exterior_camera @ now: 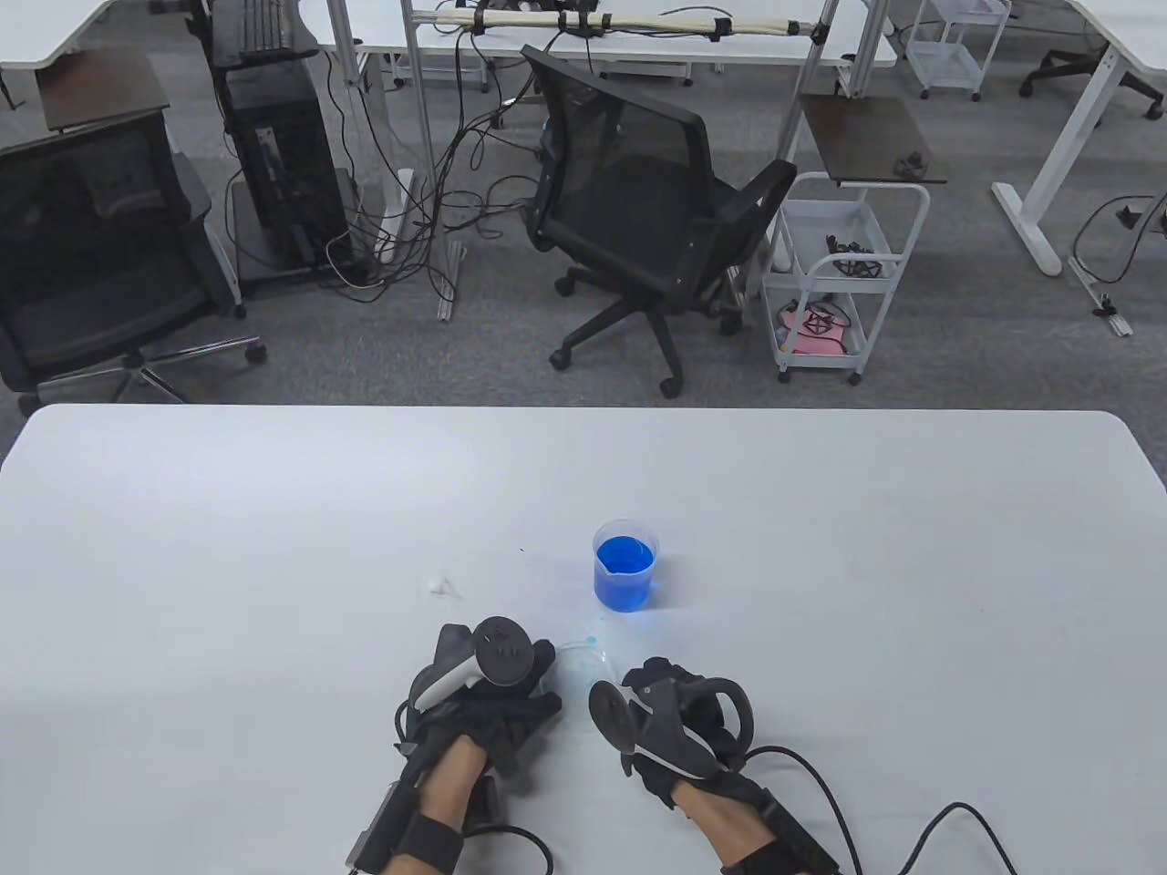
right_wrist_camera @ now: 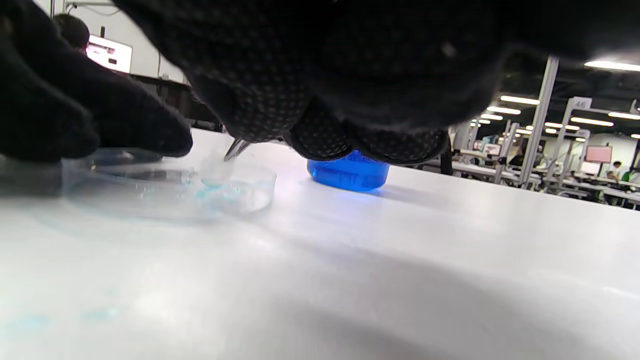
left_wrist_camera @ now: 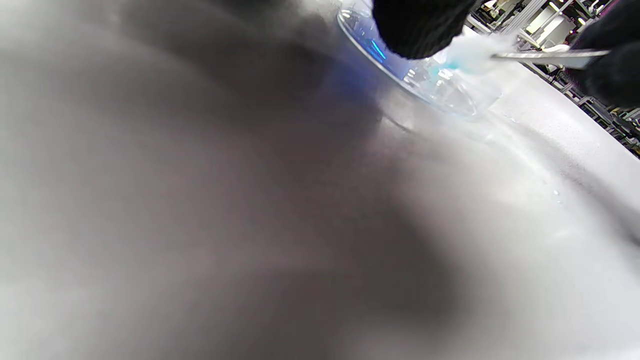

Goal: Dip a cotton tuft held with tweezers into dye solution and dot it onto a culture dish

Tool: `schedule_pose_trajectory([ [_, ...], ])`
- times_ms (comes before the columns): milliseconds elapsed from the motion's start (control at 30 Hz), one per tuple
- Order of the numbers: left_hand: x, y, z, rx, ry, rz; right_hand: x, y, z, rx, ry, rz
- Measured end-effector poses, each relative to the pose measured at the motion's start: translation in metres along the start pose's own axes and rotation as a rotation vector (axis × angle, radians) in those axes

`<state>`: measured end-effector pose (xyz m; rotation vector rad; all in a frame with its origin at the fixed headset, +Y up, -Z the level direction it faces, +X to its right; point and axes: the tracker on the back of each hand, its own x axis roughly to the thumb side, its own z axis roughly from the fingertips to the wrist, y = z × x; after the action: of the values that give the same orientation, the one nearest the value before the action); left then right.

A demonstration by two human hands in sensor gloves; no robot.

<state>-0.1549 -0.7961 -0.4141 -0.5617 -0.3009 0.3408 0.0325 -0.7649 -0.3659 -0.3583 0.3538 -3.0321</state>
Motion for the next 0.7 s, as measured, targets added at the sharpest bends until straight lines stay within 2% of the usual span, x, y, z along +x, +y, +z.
schedule_pose_trajectory([
  [200,0.000,0.000,0.000,-0.001,0.003,-0.002,0.000,0.002,0.000,-0.001,-0.001,-0.002],
  [500,0.000,0.000,0.000,-0.002,0.004,-0.001,-0.017,-0.025,0.003,-0.109,0.061,-0.074],
  [700,0.000,0.000,0.000,-0.003,0.004,0.000,-0.007,-0.007,-0.003,-0.043,0.029,-0.003],
])
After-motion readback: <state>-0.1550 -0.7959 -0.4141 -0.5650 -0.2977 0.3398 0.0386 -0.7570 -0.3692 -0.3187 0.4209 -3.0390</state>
